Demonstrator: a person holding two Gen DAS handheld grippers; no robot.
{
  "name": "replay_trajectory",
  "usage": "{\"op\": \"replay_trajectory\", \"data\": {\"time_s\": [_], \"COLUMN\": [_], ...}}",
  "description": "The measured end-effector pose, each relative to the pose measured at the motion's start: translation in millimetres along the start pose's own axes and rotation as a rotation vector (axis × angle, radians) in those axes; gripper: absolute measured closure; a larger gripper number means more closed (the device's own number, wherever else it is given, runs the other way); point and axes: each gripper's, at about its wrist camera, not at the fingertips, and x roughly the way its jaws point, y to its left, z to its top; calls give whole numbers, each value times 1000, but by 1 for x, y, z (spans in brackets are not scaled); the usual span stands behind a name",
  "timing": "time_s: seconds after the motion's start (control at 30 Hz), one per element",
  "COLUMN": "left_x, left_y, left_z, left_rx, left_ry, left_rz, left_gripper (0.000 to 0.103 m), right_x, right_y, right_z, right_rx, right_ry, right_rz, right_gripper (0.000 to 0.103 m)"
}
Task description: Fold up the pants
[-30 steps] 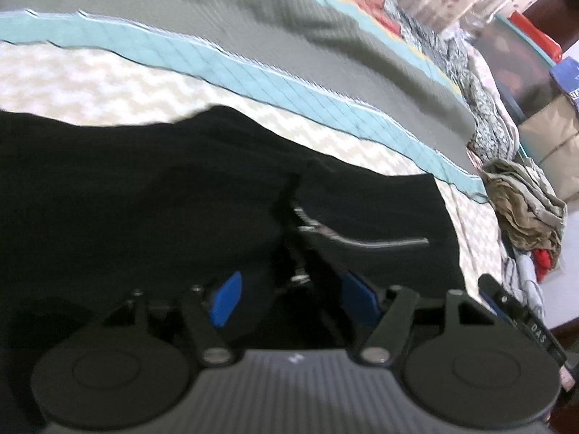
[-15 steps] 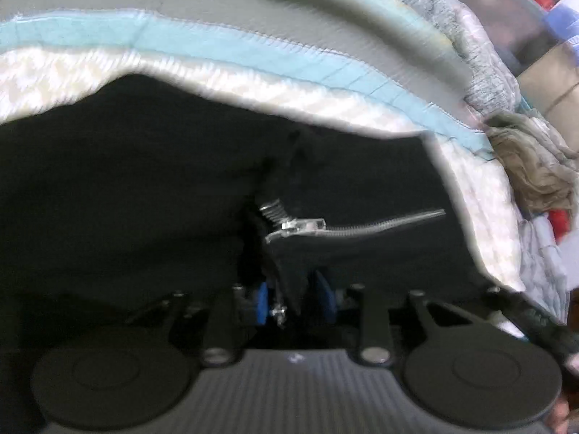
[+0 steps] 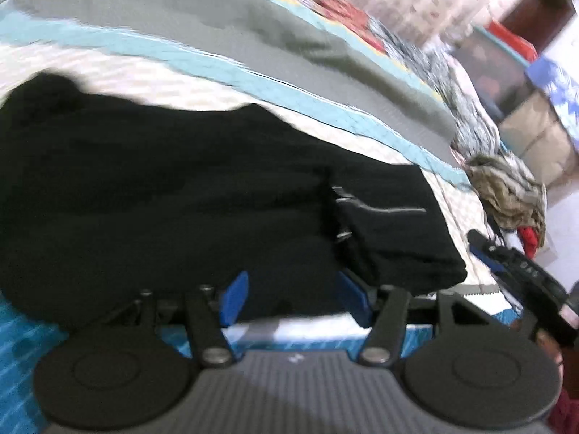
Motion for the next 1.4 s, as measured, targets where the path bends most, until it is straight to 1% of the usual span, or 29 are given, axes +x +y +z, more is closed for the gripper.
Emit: {"op": "replay_trajectory", "data": {"time_s": [0.03, 0.1, 0.23, 0.3, 0.37, 0.43, 0.5, 0.6, 0.63, 0.7, 0.77, 0.8, 0.83, 1.0, 1.07, 1.1, 1.13, 1.2, 1.23, 1.27, 1.3, 1.4], "left_x": [-12, -36, -72, -79, -80, -74, -62, -42, -39, -31, -33, -35, -37, -49, -48, -46, -43, -40, -43, -48, -53, -65], "left_y": [14, 45, 114, 142, 164, 181, 196, 207, 209, 211, 218, 222, 224, 231, 230, 231, 230, 229, 227, 224, 214, 184], "left_z": [-4, -10, -13, -12, -6, 1, 5, 8, 6, 10, 12, 11, 10, 2, 3, 5, 9, 17, 17, 18, 21, 28], "left_rx": [-31, -126, -391, -508, -561, -609, -670, -731, -737, -733, -740, -748, -749, -746, -747, -739, -720, -710, -716, -706, -670, -534], "left_ry": [-15, -59, -184, -221, -253, -266, -261, -269, -274, -290, -292, -297, -299, -329, -334, -329, -329, -326, -337, -355, -378, -415], "left_rz": [7, 15, 12, 7, 15, 19, -2, -39, -44, -46, -48, -58, -62, -45, -36, -24, -6, 16, 7, 1, 6, 45], "left_gripper": [45, 44, 41, 40, 39, 36, 31, 30, 30, 34, 35, 37, 41, 42, 43, 45, 57, 71, 75, 76, 77, 77], "right_x": [6, 12, 18, 19, 20, 22, 21, 22, 22, 25, 26, 25, 23, 26, 28, 28, 29, 27, 25, 24, 22, 23], "right_y": [11, 30, 71, 88, 103, 112, 118, 120, 120, 120, 124, 125, 126, 129, 131, 131, 133, 134, 135, 136, 136, 131], "right_z": [-5, -19, -46, -52, -55, -55, -57, -59, -63, -65, -66, -66, -67, -69, -70, -71, -72, -73, -73, -73, -72, -71], "right_rx": [-1, -12, -47, -84, -139, -183, -206, -239, -244, -246, -247, -252, -260, -261, -259, -260, -260, -267, -272, -279, -283, -258], "right_ry": [34, 98, 219, 255, 276, 291, 304, 323, 327, 339, 344, 344, 342, 346, 350, 353, 356, 353, 348, 340, 332, 328], "right_rz": [28, 70, 120, 131, 135, 137, 137, 126, 119, 108, 103, 103, 102, 95, 92, 93, 94, 99, 101, 102, 101, 96], "right_gripper": [67, 67, 67, 67, 67, 67, 66, 66, 66, 66, 66, 66, 66, 66, 66, 66, 66, 66, 66, 66, 66, 66]}}
